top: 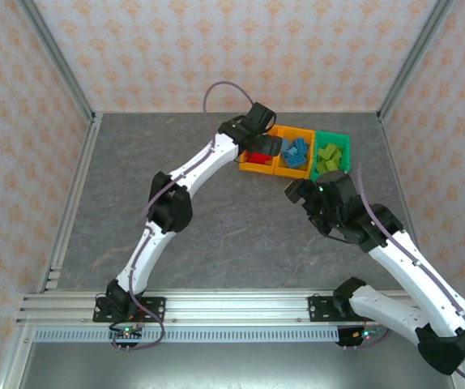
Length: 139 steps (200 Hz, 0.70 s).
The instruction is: Sort the legos into containers by color
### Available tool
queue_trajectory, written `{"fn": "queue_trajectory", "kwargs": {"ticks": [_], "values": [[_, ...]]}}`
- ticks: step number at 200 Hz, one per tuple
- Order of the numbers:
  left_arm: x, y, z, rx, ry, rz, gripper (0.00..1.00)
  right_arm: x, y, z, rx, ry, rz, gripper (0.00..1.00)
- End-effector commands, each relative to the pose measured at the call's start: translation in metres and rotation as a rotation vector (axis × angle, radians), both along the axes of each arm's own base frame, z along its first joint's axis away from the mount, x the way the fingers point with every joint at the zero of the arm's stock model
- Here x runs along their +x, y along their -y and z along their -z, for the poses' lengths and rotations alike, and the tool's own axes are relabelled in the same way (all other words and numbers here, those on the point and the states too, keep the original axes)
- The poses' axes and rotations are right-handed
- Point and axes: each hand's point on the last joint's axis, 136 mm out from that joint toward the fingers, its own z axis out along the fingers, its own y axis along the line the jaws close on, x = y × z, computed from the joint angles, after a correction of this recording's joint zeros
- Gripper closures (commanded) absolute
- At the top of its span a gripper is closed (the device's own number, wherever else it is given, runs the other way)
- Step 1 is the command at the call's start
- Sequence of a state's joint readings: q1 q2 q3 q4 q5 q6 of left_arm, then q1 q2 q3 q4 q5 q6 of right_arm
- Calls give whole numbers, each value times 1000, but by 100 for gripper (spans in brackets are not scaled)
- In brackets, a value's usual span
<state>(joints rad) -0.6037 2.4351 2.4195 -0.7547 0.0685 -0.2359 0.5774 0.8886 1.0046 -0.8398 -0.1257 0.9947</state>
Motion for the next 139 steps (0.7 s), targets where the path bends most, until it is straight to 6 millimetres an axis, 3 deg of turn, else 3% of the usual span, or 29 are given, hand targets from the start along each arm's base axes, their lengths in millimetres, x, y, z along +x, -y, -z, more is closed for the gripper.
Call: {"fn": "queue_trajectory", "kwargs": {"ticks": [1, 19, 43, 74, 91, 109, 126, 139], "values": [[-30, -12, -83, -73, 72, 43, 10, 5, 16, 5, -93, 21, 46, 1], [-65, -26, -109, -82, 116, 82, 10, 13, 32, 4, -196, 69, 82, 1], [-114, -73, -139, -55, 189, 64, 9, 27, 59, -3, -363, 167, 150, 2], [-171, -132, -143, 9, 262, 39, 6, 44, 105, -17, -715, 315, 254, 0], [-193, -168, -129, 30, 295, -23, 3, 55, 115, 3, -876, 342, 201, 1], [-213, -208, -115, 85, 370, -90, 0, 76, 123, 39, -868, 331, 164, 1], [-229, -246, -105, 169, 451, -149, 0, 92, 152, 76, -874, 277, 223, 1], [-238, -272, -90, 242, 489, -192, 0, 110, 175, 79, -871, 239, 270, 1]]}}
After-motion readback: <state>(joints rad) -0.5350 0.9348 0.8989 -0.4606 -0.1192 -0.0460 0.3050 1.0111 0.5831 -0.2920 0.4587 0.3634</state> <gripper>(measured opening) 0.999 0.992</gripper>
